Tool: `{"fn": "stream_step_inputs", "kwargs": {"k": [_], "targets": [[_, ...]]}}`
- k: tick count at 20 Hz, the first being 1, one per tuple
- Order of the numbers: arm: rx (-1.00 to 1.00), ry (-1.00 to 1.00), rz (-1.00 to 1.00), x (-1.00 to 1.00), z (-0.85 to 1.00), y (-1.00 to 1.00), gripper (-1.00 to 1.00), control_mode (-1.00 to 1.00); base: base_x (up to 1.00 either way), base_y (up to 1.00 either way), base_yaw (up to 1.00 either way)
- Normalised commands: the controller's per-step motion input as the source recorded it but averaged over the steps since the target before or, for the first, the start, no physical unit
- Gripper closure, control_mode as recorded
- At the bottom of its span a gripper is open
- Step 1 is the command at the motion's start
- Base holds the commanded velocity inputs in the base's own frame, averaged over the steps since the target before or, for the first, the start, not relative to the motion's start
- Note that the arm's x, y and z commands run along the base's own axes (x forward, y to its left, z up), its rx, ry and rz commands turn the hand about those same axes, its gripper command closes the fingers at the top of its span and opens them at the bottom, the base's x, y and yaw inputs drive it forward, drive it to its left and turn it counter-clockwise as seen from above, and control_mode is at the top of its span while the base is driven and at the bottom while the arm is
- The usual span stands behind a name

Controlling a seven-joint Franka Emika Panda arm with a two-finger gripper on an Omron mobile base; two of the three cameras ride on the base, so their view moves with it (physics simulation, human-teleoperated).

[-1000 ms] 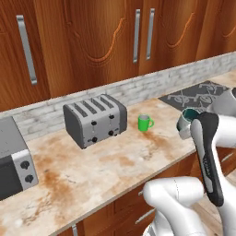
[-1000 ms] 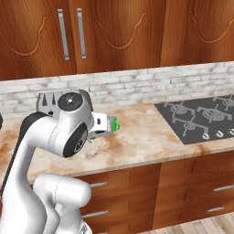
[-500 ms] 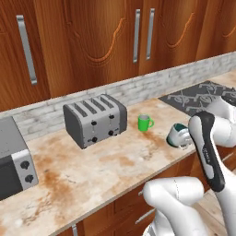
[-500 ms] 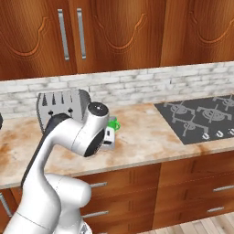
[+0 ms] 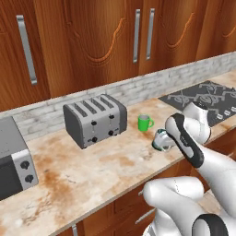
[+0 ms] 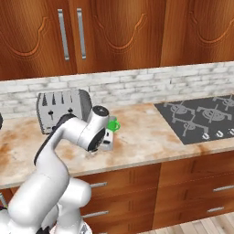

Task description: Clear the mugs and bowl far away from the sink.

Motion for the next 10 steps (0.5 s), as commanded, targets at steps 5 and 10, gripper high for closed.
{"fn": "stream_step_inputs", "kwargs": {"k": [5, 10], "targets": [[0.0, -0.02, 0.0, 0.57, -0.56, 0.14, 1.0, -1.0, 0.0, 0.0, 0.0], [-0.04, 0.0, -0.01, 0.62, -0.17, 0.04, 1.0, -1.0, 0.0, 0.0, 0.0]]}}
